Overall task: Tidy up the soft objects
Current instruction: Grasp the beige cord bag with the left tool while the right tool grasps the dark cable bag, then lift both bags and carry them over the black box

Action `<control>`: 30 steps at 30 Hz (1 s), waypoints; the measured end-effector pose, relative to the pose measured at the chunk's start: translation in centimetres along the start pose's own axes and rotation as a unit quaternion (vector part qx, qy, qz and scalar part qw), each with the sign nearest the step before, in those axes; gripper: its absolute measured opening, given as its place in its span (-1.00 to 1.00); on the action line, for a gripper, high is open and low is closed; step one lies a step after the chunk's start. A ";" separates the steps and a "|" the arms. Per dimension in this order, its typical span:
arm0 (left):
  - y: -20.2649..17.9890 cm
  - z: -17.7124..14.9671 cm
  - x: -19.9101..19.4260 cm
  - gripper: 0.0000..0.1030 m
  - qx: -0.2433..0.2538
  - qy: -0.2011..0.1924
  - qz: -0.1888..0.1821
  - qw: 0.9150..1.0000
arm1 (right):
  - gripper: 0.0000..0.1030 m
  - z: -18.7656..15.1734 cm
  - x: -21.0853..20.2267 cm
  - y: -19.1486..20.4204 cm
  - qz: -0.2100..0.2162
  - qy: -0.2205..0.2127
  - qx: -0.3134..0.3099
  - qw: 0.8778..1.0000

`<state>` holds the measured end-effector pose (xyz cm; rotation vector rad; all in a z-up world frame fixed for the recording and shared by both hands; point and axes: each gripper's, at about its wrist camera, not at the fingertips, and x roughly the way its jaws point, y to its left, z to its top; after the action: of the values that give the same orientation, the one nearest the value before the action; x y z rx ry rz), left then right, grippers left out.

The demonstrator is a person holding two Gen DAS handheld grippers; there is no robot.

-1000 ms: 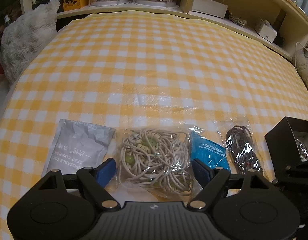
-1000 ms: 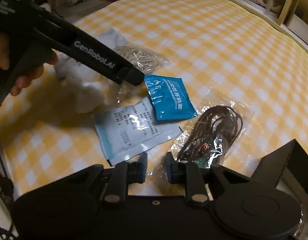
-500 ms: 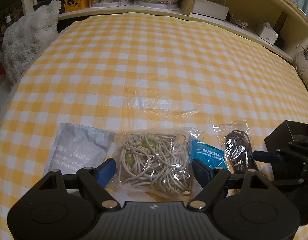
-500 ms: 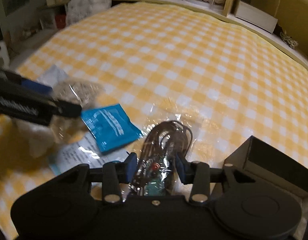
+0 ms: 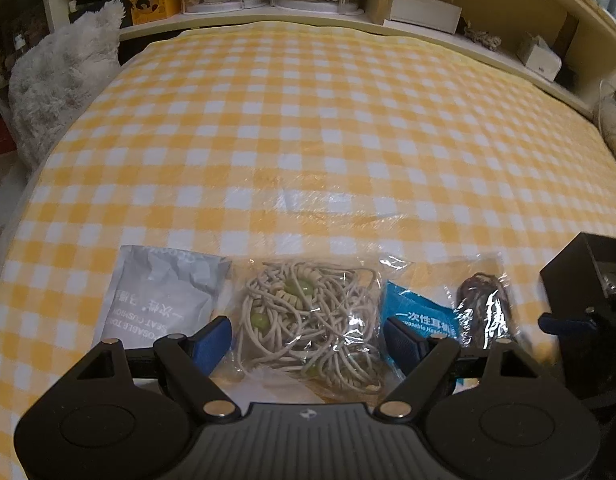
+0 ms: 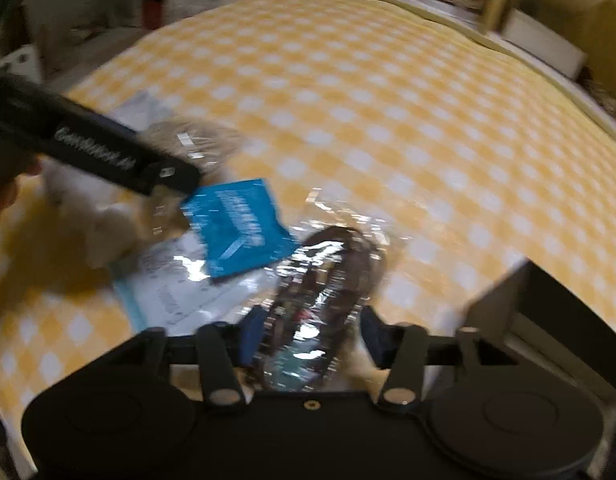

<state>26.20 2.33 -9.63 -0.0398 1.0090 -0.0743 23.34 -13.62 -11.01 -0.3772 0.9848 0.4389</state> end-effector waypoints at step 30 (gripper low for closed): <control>0.5 1.0 -3.7 0.41 -0.037 -0.063 -0.002 0.997 | -0.44 -0.2 -3.5 -1.3 0.049 -0.071 0.097 0.992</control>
<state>25.05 3.09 -6.01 -0.1116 0.8845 -0.0372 22.18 -15.48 -7.99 -0.1213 0.9010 0.4482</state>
